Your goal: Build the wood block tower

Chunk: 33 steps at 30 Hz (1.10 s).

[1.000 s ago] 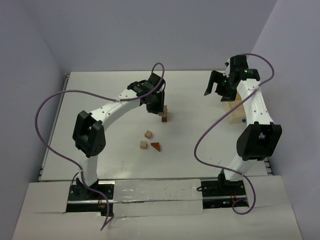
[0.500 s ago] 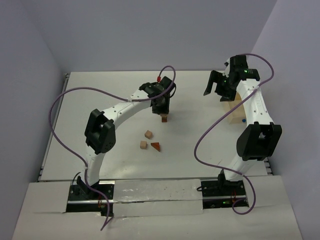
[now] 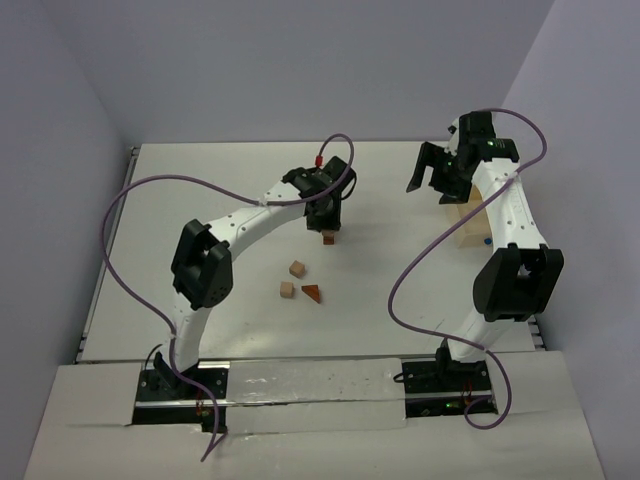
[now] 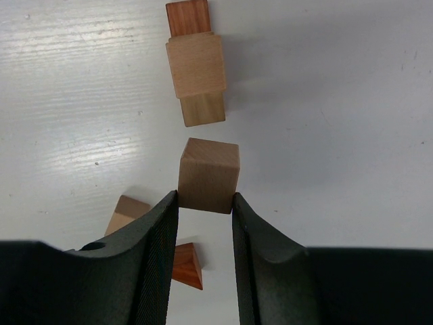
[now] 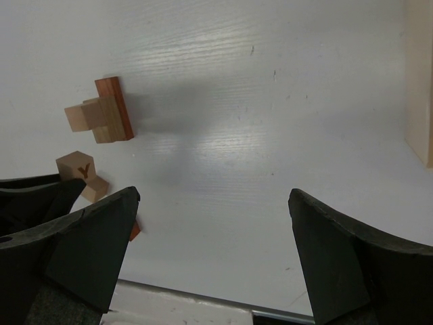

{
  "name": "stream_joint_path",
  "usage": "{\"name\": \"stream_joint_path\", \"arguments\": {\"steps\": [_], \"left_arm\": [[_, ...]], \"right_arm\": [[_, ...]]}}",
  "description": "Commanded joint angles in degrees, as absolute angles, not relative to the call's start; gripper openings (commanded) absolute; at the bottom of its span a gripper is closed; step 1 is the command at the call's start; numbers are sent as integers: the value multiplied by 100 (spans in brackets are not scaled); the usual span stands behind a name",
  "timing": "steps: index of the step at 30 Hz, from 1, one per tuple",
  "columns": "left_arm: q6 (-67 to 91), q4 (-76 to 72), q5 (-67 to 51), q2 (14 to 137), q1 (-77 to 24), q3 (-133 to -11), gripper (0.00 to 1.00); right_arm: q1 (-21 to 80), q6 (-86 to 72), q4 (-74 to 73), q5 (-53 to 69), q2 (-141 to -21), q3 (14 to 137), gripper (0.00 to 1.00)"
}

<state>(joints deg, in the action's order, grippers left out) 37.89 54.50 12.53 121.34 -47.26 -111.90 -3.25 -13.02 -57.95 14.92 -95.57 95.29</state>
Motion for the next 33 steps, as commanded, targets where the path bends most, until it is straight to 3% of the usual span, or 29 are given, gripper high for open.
{"name": "stream_joint_path", "arguments": {"steps": [1,33], "left_arm": [[4094,5641,1440,12251,-4851,-11495,0],[4570,5984,2063,12792,-4957,-12047,0]], "right_arm": [[-317,-1327,-5572,1599,-9281,9510,100],[-316,-1337,-5529,1670,-9273,9431,100]]}}
